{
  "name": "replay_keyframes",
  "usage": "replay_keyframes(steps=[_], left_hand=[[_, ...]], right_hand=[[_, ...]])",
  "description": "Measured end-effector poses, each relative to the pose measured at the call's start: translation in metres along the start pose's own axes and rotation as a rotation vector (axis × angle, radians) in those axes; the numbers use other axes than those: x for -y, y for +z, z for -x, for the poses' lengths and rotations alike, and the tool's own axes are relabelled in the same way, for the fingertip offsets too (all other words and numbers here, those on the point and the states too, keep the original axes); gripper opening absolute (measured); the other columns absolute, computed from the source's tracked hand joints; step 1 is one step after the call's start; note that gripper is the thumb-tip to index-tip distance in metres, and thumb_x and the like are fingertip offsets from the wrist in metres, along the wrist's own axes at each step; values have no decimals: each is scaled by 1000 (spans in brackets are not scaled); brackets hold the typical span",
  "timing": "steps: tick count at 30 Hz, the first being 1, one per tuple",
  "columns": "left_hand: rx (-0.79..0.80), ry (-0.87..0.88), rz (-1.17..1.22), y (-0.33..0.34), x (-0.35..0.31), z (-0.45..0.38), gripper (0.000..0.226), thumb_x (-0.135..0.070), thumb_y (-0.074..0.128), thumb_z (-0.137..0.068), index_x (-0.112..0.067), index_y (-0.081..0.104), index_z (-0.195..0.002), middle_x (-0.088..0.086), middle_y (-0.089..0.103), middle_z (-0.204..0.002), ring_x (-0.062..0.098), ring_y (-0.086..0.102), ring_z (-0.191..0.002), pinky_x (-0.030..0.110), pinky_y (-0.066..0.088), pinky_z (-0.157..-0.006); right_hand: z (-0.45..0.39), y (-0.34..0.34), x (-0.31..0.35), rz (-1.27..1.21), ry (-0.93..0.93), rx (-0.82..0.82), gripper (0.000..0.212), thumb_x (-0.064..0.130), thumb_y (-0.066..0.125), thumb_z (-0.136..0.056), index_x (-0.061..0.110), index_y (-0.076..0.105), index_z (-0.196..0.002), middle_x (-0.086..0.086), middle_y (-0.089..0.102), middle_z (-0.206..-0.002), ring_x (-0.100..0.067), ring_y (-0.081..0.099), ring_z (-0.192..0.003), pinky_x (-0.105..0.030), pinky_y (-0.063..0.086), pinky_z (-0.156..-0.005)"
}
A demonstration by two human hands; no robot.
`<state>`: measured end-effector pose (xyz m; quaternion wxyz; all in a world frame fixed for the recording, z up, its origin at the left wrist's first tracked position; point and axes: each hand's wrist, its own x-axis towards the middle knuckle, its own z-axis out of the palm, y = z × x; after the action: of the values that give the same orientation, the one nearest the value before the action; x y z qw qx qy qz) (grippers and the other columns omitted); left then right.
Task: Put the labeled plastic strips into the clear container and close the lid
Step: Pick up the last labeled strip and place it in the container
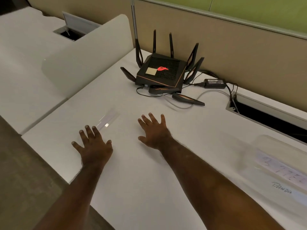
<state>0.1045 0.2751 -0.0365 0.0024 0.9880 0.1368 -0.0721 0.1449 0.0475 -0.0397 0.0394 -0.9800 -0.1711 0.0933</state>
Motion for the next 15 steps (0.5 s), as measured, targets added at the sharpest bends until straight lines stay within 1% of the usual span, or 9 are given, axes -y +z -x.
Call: replay_keyframes(steps=[3,5,6,8,10,11,12,13,15], left_hand=[[11,-40,19,-5,17,-10,79,-46,42,-93,-6,9,-153,15,4,-163,36,-1,-149,68,6,-112],[11,-49,12,-8,27,-16,75,-42,42,-94,-7,11,-153,13,9,-163,36,2,-149,69,7,-112],[-4,-41,8,-8,33,-19,72,-39,43,-94,-7,15,-153,13,15,-162,37,6,-149,71,8,-111],[-51,-30,21,-7,43,-24,65,-32,47,-94,-7,26,-150,14,34,-155,38,18,-146,72,8,-109],[-80,-59,85,-6,50,-32,52,-27,53,-92,-11,44,-141,15,55,-137,36,37,-138,73,7,-108],[-83,-79,134,-7,53,-36,43,-24,54,-91,-14,54,-133,15,62,-126,35,46,-130,73,8,-109],[-74,-94,186,-9,55,-40,35,-22,54,-91,-17,62,-125,13,67,-118,34,54,-121,72,8,-110],[-53,-100,236,-11,57,-44,29,-21,52,-92,-20,66,-118,11,69,-114,33,57,-116,69,9,-112],[-15,-74,334,-17,58,-48,24,-22,51,-93,-22,69,-109,7,71,-112,33,60,-112,63,15,-113]], right_hand=[[-20,2,29,-18,-69,19,77,56,39,-91,26,8,-154,3,6,-164,-23,-1,-150,-63,-4,-114],[-32,1,46,-34,-107,43,78,55,41,-91,25,6,-154,3,4,-164,-23,-3,-150,-63,-4,-114],[-37,0,55,-43,-123,55,78,55,42,-91,25,5,-154,3,3,-164,-23,-3,-150,-63,-3,-114],[-47,-3,70,-56,-151,80,79,53,43,-92,25,3,-154,3,1,-164,-23,-4,-150,-63,-2,-114],[-55,-5,83,-67,-168,114,78,50,44,-93,24,1,-154,3,-2,-164,-23,-6,-150,-62,-1,-115],[-58,-6,89,-76,-174,132,78,48,44,-94,23,1,-154,2,-3,-164,-22,-6,-150,-61,-1,-116],[-60,-7,94,-83,-178,147,78,46,45,-95,23,1,-154,2,-3,-164,-22,-6,-150,-60,-1,-116],[-61,-7,98,-87,-180,156,78,44,47,-95,22,0,-154,2,-3,-164,-22,-6,-150,-60,-1,-116],[-61,-7,102,-92,-183,153,80,41,50,-95,22,1,-154,0,-3,-164,-23,-5,-150,-59,2,-117]])
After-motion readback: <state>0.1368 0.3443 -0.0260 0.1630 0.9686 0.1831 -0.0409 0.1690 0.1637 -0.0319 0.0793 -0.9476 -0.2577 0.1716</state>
